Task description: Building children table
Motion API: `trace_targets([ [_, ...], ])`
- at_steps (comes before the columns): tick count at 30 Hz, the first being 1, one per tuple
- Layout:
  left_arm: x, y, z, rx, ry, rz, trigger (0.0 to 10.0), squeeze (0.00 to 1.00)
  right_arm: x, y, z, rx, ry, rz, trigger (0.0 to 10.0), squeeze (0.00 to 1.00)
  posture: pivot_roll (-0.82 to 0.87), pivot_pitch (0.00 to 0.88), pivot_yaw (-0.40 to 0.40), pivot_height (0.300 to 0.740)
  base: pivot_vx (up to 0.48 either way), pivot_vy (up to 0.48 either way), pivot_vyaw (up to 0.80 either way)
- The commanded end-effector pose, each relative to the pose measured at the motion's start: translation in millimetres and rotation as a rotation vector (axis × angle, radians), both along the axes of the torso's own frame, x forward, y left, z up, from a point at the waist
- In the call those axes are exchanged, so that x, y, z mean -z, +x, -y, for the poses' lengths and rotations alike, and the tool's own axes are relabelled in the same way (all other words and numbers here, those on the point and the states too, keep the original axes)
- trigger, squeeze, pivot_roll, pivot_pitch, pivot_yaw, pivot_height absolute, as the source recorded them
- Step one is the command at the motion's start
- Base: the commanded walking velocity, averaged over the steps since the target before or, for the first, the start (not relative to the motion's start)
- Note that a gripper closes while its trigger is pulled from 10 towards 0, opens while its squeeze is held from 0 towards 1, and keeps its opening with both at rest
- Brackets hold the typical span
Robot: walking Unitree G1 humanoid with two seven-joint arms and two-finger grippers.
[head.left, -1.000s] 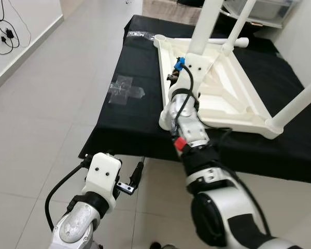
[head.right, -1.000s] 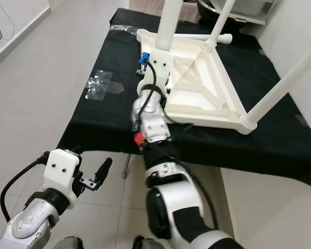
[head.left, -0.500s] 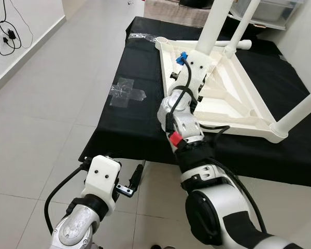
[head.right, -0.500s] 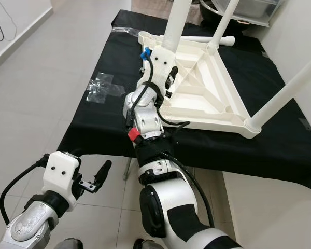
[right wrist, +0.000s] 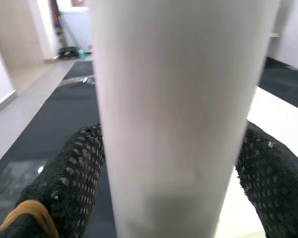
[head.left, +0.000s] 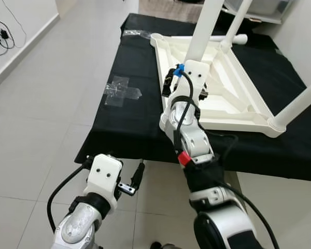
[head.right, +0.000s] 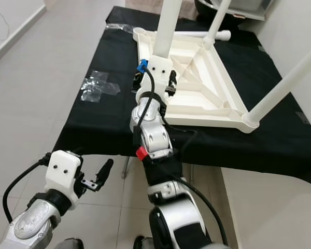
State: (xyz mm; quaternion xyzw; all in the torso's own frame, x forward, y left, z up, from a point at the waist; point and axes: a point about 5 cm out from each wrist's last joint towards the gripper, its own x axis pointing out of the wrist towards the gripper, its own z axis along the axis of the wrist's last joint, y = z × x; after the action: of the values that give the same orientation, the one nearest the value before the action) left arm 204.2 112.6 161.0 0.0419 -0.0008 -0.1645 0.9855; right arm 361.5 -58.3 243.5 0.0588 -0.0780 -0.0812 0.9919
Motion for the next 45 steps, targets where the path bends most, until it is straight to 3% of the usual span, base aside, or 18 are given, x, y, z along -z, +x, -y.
trace_targets([
  [1,4.8,-0.9,1.1,0.005,0.000,-0.016,10.0,0.00,24.4,-17.5,-18.3,-0.117,0.046,-0.061,10.0,0.00,0.12,0.167,-0.142,0.740,0.000,0.000,0.00],
  [3,6.8,0.6,0.4,0.000,-0.001,-0.019,10.0,0.00,35.1,-34.2,-11.5,-0.258,-0.006,-0.011,10.0,0.00,0.12,0.151,-0.143,0.740,0.000,0.000,0.00],
  [6,7.5,1.4,0.1,-0.003,-0.001,-0.019,10.0,0.00,39.8,-40.2,-9.3,-0.299,-0.020,-0.004,10.0,0.00,0.12,0.151,-0.143,0.740,0.000,0.000,0.00],
  [13,8.0,4.3,-1.3,-0.014,-0.004,-0.021,10.0,0.00,67.3,-63.9,14.8,-0.382,-0.061,-0.044,10.0,0.00,0.12,0.115,-0.142,0.740,0.000,0.000,0.00],
  [15,8.7,4.3,-2.0,-0.017,-0.005,-0.025,10.0,0.00,73.5,-68.5,21.6,-0.381,-0.094,-0.053,10.0,0.00,0.12,0.107,-0.141,0.740,0.000,0.000,0.00],
  [17,12.1,0.6,-2.4,-0.023,-0.004,-0.041,10.0,0.00,88.4,-79.8,42.9,-0.320,-0.143,-0.104,10.0,0.00,0.12,0.085,-0.139,0.740,0.000,0.000,0.00],
  [20,13.7,-1.6,-2.0,-0.026,-0.009,-0.048,10.0,0.00,92.9,-85.7,51.3,-0.294,-0.151,-0.124,10.0,0.00,0.12,0.085,-0.139,0.740,0.000,0.000,0.00],
  [21,19.1,-6.9,-0.7,-0.033,-0.007,-0.073,10.0,0.00,101.4,-98.6,61.8,-0.275,-0.167,-0.157,10.0,0.00,0.12,0.059,-0.131,0.740,0.000,0.000,0.00],
  [24,23.3,-10.1,0.0,-0.038,-0.004,-0.090,10.0,0.00,108.0,-107.5,67.9,-0.265,-0.181,-0.183,10.0,0.00,0.12,0.045,-0.127,0.740,0.000,0.000,0.00],
  [30,32.3,-10.5,-1.6,-0.059,0.010,-0.121,10.0,0.00,116.5,-115.5,71.5,-0.272,-0.184,-0.223,10.0,0.00,0.12,0.028,-0.129,0.740,0.000,0.000,-0.27],
  [45,39.8,-2.2,-2.9,-0.091,0.000,-0.131,10.0,0.00,121.8,-111.2,72.6,-0.273,-0.208,-0.255,10.0,0.00,0.11,0.025,-0.133,0.740,0.041,-0.148,0.00],
])
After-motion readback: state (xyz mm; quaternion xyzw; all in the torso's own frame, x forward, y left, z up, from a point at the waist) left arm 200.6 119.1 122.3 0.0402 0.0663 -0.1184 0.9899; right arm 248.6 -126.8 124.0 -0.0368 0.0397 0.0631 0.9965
